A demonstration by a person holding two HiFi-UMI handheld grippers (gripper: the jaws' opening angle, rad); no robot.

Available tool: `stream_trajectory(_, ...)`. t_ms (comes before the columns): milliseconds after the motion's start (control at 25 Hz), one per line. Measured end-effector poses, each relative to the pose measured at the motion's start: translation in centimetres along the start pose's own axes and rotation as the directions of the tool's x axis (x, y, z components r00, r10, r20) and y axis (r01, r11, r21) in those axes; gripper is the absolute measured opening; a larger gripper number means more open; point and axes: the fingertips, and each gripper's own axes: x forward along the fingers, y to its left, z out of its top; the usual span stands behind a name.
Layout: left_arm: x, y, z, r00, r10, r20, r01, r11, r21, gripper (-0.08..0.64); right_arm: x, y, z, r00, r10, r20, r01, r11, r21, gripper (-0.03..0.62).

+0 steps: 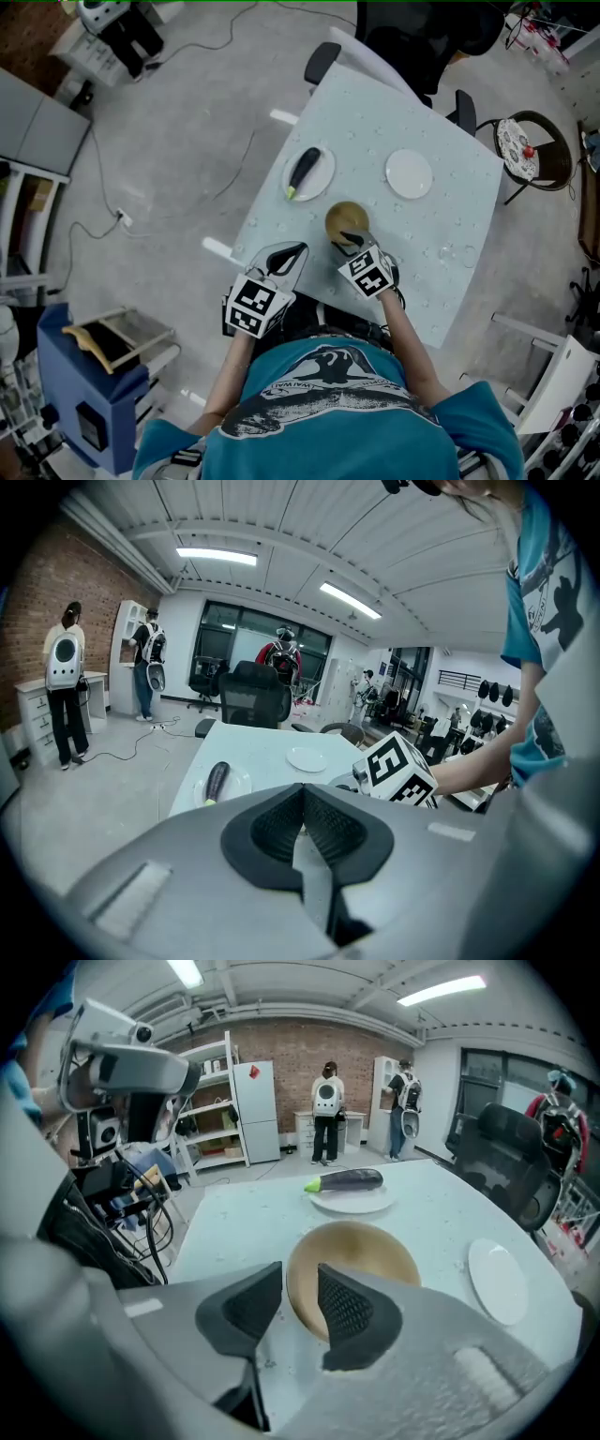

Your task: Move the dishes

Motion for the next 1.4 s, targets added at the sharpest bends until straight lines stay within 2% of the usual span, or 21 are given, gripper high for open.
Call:
stream_trajectory(320, 1.0, 0.2, -0.3, 0.996, -0.085, -0.006, 0.086, 0.996, 0.030, 0.011, -2.0, -1.2, 1.4, 0.994, -0.075, 0.077, 0.064, 0.988, 0.142, 0.135)
stream_trajectory(640, 2.3, 0.8, -0.3, 0.986, -0.168, -0.012, 0.169, 0.984, 0.065, 0.011, -4.2, -2.2, 1.5, 0.977, -0.179, 0.118, 0.145, 0.956, 0.253, 0.135)
stream_trajectory(920, 3.3, 0.8, 0.4, 0.976, -0.216, -0.011, 0.216, 0.974, 0.064, 0.011, -5.8, -2.2, 0.5, 0.969, -0.225, 0.107, 0.183, 0.935, 0.305, 0.135)
stream_trajectory(1080, 3.6, 0.8, 0.6, 0.974, -0.221, -0.054, 0.224, 0.972, 0.075, 0.011, -6.9, -2.0, 0.0, 0.963, -0.247, 0.105, 0.200, 0.921, 0.334, 0.135)
stream_trajectory(1400, 4.8, -1.4, 0.0, 0.962, -0.267, -0.061, 0.273, 0.955, 0.117, 0.011, -10.0, -1.9, -1.9, 0.942, -0.314, 0.122, 0.243, 0.884, 0.399, 0.135)
